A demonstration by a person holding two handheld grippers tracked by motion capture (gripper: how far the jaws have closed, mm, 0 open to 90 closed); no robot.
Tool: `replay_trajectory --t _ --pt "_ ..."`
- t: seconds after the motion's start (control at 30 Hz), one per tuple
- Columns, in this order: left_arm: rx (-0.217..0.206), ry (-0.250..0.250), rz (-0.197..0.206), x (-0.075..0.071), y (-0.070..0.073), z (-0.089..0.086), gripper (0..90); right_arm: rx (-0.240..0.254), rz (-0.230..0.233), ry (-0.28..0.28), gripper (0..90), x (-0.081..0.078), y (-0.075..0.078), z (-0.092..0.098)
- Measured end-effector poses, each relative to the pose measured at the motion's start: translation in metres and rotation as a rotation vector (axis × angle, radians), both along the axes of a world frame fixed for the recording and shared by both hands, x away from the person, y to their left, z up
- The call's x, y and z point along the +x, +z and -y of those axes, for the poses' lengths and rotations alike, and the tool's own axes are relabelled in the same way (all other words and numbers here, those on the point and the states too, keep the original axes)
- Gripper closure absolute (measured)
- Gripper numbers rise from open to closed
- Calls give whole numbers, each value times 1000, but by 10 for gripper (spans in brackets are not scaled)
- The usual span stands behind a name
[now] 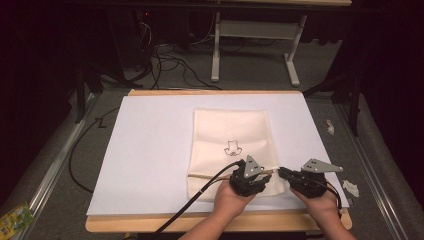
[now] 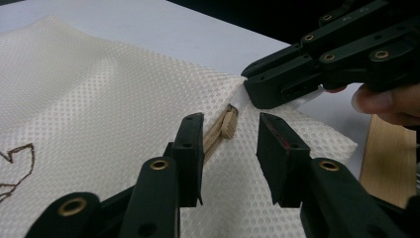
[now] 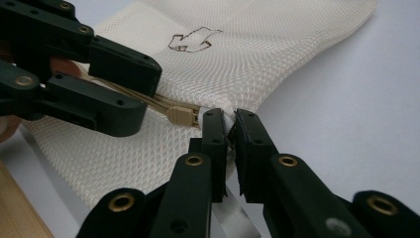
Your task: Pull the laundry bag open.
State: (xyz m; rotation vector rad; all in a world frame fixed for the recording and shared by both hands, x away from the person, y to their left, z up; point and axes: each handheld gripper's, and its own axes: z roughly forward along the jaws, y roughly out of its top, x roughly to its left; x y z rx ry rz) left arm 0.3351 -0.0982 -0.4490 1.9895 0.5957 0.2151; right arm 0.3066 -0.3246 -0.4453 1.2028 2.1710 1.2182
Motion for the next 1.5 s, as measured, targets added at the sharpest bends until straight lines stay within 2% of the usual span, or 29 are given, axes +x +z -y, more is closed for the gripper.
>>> replay_trajectory --t 0.17,0.2,0.4,0.73,0.93,1.5 --pt "13 1 -11 2 -4 8 686 5 0 -1 851 0 0 0" --pt "14 9 -8 2 -5 9 717 4 4 1 851 0 1 1" --pt "6 25 -21 4 -8 13 755 8 1 1 851 2 0 2" --pt "2 37 -14 1 -9 17 862 5 12 4 853 1 2 0" --pt "19 37 9 -1 -9 17 872 -7 8 10 853 1 2 0" --pt "15 19 0 0 -8 12 875 -5 7 18 857 1 2 -1"
